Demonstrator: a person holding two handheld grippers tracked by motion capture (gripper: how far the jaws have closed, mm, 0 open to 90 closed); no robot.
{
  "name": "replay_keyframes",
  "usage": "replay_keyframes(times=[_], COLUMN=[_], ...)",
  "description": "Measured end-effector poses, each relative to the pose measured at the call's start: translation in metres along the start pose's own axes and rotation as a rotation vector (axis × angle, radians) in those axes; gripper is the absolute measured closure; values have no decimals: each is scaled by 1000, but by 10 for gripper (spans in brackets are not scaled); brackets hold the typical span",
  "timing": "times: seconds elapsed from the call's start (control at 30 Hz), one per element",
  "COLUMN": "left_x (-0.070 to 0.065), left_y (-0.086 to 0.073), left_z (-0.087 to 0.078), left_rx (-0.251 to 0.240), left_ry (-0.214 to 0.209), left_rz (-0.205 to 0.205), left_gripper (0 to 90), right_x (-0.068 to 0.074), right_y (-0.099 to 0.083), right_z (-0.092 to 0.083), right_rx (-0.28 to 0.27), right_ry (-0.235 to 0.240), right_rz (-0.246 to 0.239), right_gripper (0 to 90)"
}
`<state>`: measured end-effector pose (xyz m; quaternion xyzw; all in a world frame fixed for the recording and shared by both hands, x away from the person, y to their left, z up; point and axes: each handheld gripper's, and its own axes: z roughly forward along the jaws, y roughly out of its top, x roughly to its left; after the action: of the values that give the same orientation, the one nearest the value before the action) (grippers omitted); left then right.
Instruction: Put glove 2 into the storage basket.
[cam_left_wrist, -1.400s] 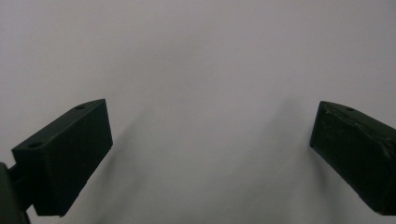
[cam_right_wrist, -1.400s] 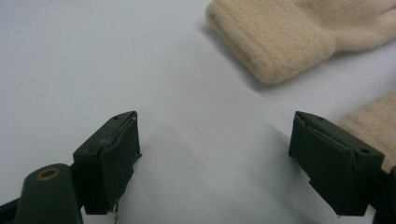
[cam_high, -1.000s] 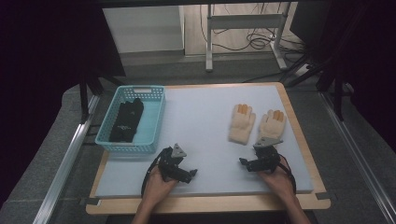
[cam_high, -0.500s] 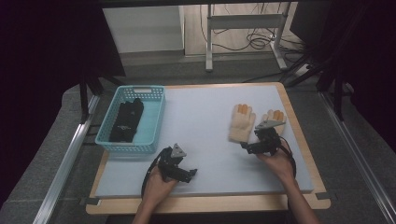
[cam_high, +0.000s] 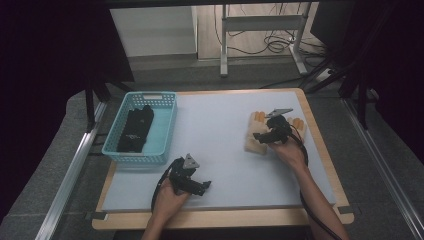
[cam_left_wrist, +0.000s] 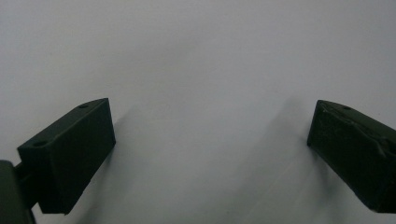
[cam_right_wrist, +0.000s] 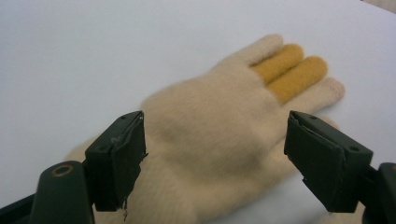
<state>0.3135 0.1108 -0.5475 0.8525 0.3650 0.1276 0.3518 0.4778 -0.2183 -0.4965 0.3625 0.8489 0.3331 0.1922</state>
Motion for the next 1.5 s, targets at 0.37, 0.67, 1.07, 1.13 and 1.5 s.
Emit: replay_keyframes(times=[0.37,0.67,1.07,1.13,1.5], left_x=[0,0,0,0,0], left_y=[0,0,0,0,0], left_z=[0,0,0,0,0], left_rx=[-1,-1,-3,-3,-3], left_ry=[0,0,0,0,1], left_rz=[-1,-1,-5,-5,-2], left_gripper=[12,13,13,13,13], right_x=[-1,5,39,54,122], right_y=[10,11,10,8,-18], right_z=[33,34,-2,-9,-23], right_rx=[81,102,36,35,70], right_ry=[25,58,214,236,329], right_rz=[-18,-8,9,-10,-84], right_gripper=[199,497,522,517,372])
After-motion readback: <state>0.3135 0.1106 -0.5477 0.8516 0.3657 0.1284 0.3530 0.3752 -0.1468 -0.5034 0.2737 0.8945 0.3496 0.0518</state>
